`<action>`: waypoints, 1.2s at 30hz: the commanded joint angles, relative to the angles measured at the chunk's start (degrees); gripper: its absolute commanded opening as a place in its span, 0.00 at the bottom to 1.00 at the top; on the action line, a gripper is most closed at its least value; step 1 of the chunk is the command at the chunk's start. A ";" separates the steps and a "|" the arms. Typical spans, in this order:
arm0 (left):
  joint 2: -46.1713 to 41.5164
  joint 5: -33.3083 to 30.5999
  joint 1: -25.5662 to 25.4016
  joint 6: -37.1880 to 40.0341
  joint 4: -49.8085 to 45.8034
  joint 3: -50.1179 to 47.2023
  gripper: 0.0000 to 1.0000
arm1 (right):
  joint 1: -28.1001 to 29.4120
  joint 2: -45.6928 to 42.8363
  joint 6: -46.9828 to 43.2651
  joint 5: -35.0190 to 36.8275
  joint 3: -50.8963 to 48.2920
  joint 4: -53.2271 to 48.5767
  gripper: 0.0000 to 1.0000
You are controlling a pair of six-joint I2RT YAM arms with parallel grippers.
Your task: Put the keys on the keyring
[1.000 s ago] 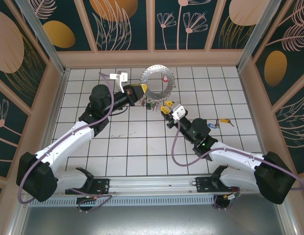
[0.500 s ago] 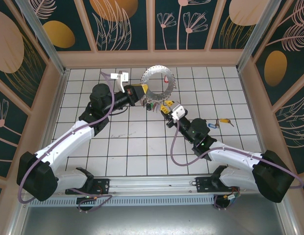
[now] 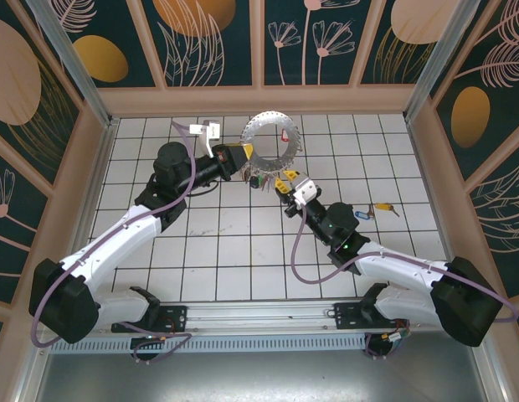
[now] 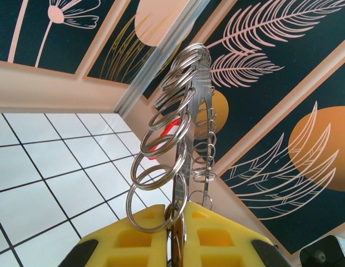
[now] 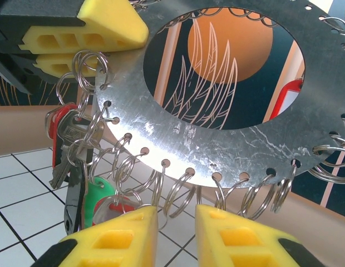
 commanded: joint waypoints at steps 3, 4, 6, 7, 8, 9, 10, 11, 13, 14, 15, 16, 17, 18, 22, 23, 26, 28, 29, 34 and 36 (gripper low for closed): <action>0.17 1.56 0.11 0.43 2.98 2.49 0.00 | 0.28 -0.49 -1.33 1.51 0.98 2.36 0.22; 0.23 1.60 0.11 0.44 2.96 2.45 0.00 | 0.19 -0.48 -1.41 1.42 0.98 2.61 0.22; 0.18 1.77 0.14 0.49 2.97 2.48 0.00 | 0.19 -0.39 -1.51 1.43 1.16 2.62 0.20; 0.14 1.81 0.15 0.47 2.90 2.33 0.00 | 0.03 -0.39 -1.51 1.35 1.16 2.70 0.20; 0.08 1.69 0.18 0.49 2.81 2.32 0.00 | 0.11 -0.51 -1.51 1.25 1.16 2.67 0.19; 0.01 1.67 0.13 0.48 2.79 2.24 0.00 | 0.11 -0.48 -1.55 1.15 1.16 2.68 0.18; -0.08 1.66 0.13 0.49 2.80 2.15 0.00 | 0.07 -0.58 -1.51 1.00 1.16 2.66 0.17; -0.09 1.73 0.16 0.49 2.81 2.14 0.00 | 0.02 -0.58 -1.57 0.81 1.18 2.54 0.16; -0.18 1.60 0.19 0.49 2.75 2.14 0.00 | 0.04 -0.70 -1.51 0.89 1.16 2.28 0.15; -0.18 1.72 0.13 0.49 2.72 2.09 0.00 | 0.02 -0.79 -1.59 1.09 1.16 2.10 0.15; -0.26 1.71 0.15 0.49 2.72 2.10 0.00 | 0.03 -0.92 -1.66 1.23 1.08 1.89 0.15; -0.27 1.69 0.16 0.49 2.71 2.10 0.00 | 0.02 -1.07 -1.76 1.34 0.94 1.83 0.15; -0.27 1.75 0.13 0.37 2.73 2.15 0.00 | 0.02 -1.27 -1.86 1.41 0.82 1.75 0.16; -0.29 1.66 0.13 0.40 2.73 2.22 0.00 | 0.02 -1.45 -1.92 1.57 0.65 1.66 0.16; -0.18 1.92 0.16 0.49 2.52 2.27 0.00 | -0.15 -2.19 -2.51 1.18 0.69 -0.34 0.17; -0.10 2.07 0.18 0.49 2.51 2.40 0.00 | -0.17 -2.46 -2.71 1.15 0.80 -1.01 0.17; -0.09 2.26 0.13 0.58 2.35 2.45 0.00 | -0.16 -2.99 -4.06 1.04 1.02 -2.38 0.17; -0.09 2.20 0.19 0.49 2.43 2.46 0.00 | -0.25 -3.20 -4.67 1.13 1.16 -3.06 0.17; -0.09 2.24 0.10 0.35 2.51 2.42 0.00 | -0.25 -3.29 -4.67 1.15 1.16 -3.12 0.17; 0.00 2.51 0.04 0.07 2.79 2.39 0.00 | -0.51 -3.10 -3.78 0.48 1.32 -2.28 0.15; 0.09 2.65 0.02 -0.22 3.03 2.35 0.00 | -0.51 -2.73 -3.29 0.19 1.46 -1.62 0.14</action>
